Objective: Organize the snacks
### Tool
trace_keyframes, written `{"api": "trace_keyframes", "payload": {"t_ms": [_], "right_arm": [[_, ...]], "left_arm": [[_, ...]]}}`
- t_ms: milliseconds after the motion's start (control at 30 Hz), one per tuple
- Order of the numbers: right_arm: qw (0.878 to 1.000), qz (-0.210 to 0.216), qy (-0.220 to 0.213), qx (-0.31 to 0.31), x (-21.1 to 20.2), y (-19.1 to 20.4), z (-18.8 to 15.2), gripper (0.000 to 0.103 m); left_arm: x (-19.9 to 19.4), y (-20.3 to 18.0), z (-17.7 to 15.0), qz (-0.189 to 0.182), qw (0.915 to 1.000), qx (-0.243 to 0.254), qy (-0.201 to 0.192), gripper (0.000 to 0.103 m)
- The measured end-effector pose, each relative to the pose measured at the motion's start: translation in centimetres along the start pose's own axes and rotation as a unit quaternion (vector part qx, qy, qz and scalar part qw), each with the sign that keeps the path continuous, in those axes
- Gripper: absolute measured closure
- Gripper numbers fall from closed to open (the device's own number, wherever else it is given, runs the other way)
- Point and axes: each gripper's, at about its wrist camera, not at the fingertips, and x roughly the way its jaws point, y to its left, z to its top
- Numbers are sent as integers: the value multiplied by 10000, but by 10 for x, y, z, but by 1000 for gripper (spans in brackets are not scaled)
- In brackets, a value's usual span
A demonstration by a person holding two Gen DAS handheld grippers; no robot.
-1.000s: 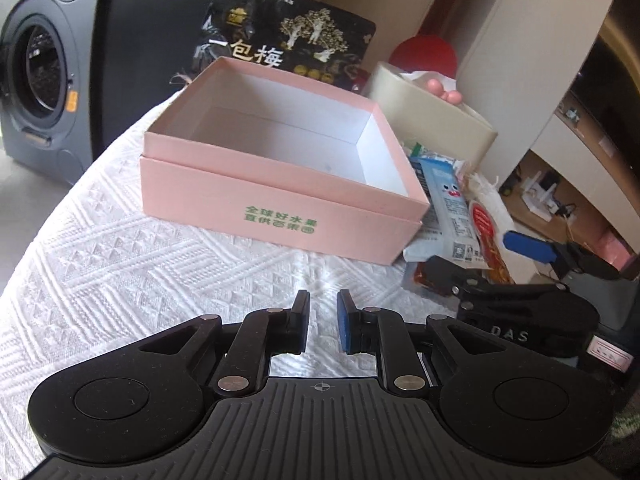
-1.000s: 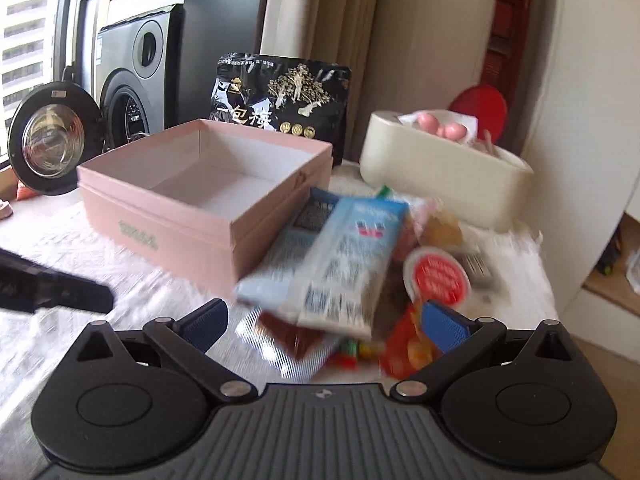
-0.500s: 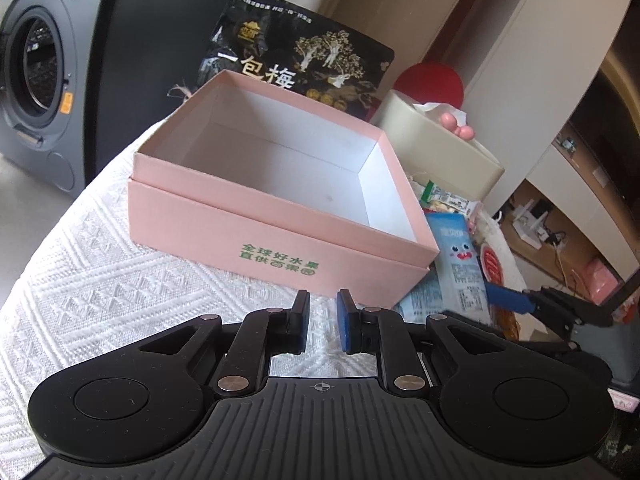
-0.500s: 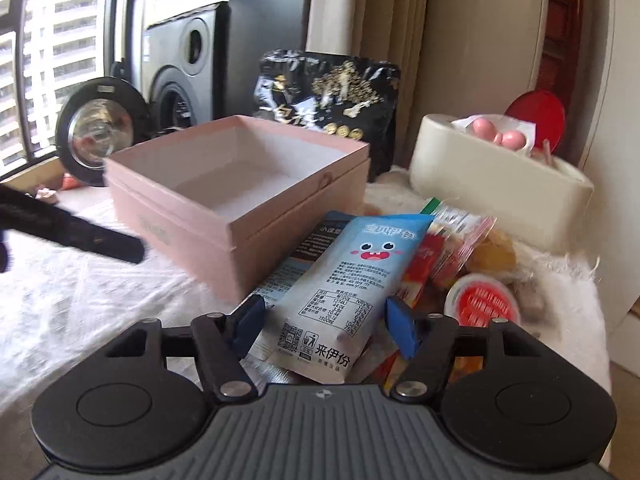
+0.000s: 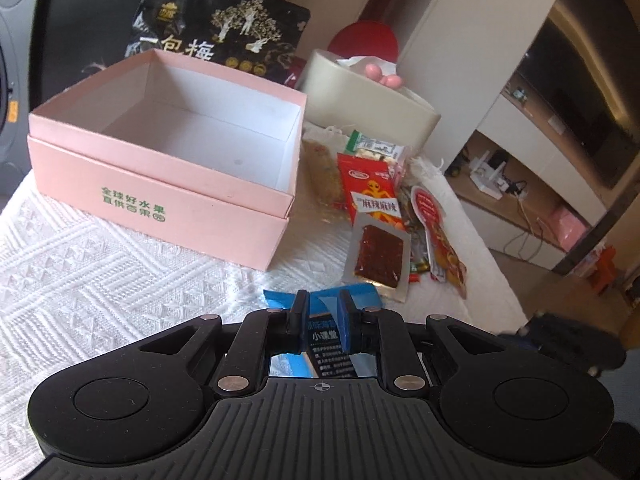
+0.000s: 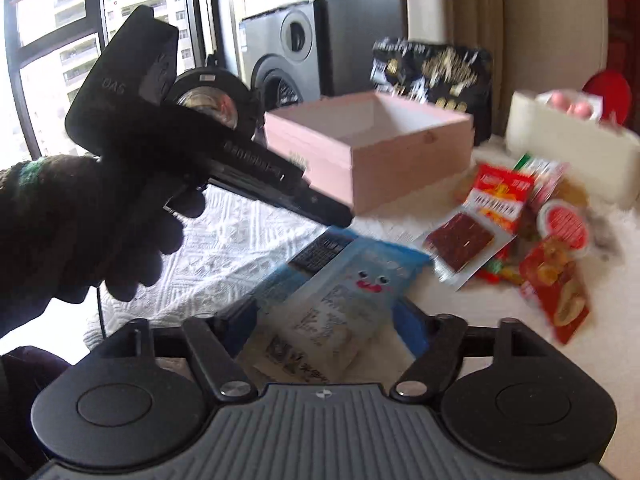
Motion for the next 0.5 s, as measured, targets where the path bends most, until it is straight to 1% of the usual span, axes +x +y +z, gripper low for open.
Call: {"api": "trace_keyframes", "payload": {"t_ms": [67, 100, 167, 200, 233, 267, 300, 367, 433, 500], "right_arm": [[9989, -390, -239, 24, -9, -4, 4, 15], [9978, -574, -311, 110, -11, -8, 6, 14], [9948, -866, -336, 425, -11, -22, 7, 12], [9929, -967, -292, 628, -10, -29, 6, 12], [9903, -1044, -229, 885, -8, -37, 2, 12], [9878, -1081, -196, 1101, -7, -44, -1, 12], [9856, -1098, -175, 1275, -7, -49, -4, 11], [9808, -1159, -137, 1563, -9, -57, -14, 11], [9772, -1299, -119, 1677, -9, -62, -22, 10], [9734, -1467, -79, 1759, -8, -66, -27, 6]], "left_arm": [[-5, -2, 0, 353, 9993, 100, -23, 85], [-9, 1, 3, 482, 9987, 30, -156, 85], [-13, 17, 13, 717, 9958, -399, -405, 86], [-14, 27, 19, 757, 9938, -633, -521, 86], [-11, 35, 25, 775, 9923, -765, -597, 86], [-7, 40, 30, 834, 9912, -821, -611, 82], [-1, 43, 36, 791, 9920, -801, -573, 81], [10, 38, 45, 793, 9936, -585, -546, 80], [22, 27, 53, 759, 9955, -299, -491, 80], [33, 20, 58, 612, 9970, -246, -408, 80]]}}
